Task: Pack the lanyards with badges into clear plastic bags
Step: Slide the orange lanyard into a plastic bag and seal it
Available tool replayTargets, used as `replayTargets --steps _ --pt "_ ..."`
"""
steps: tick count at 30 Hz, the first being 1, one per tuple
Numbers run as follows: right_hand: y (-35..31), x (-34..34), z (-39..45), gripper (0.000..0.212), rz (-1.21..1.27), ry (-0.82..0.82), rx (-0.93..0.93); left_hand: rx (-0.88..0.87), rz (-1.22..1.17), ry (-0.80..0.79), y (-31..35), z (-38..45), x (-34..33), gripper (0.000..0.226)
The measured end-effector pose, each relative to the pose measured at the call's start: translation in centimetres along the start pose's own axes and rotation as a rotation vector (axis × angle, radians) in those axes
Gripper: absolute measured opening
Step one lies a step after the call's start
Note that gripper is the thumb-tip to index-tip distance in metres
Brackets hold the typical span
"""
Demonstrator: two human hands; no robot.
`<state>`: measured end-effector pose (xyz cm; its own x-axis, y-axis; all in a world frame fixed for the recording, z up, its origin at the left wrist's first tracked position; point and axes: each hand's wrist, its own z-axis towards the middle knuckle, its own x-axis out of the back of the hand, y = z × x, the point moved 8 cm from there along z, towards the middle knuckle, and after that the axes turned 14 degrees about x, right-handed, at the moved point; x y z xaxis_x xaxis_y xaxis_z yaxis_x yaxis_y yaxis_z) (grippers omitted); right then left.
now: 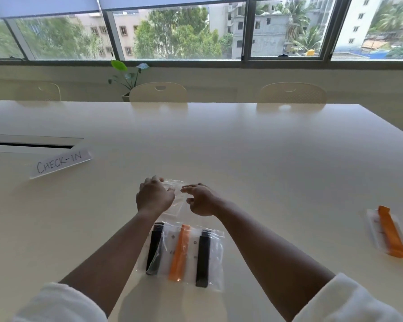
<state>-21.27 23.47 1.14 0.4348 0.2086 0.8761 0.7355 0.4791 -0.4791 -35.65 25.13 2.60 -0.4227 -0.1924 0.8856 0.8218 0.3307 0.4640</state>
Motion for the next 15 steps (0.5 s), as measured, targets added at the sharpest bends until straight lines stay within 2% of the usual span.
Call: replayTargets --steps 5,7,15 --pt "-0.6 -2.4 1.0 0.049 -0.033 -0.106 -0.012 0.122 0.113 -0.118 -3.2 1.8 -1.2 0.071" --pt "-0.5 -2.6 1.0 0.051 -0.066 -0.12 -0.019 0.137 0.145 -0.143 -3.8 2.0 -1.5 0.072" --pt "0.0 -2.8 0.8 0.05 -0.058 -0.119 -0.009 0.202 0.041 -0.183 -4.4 2.1 -1.8 0.039"
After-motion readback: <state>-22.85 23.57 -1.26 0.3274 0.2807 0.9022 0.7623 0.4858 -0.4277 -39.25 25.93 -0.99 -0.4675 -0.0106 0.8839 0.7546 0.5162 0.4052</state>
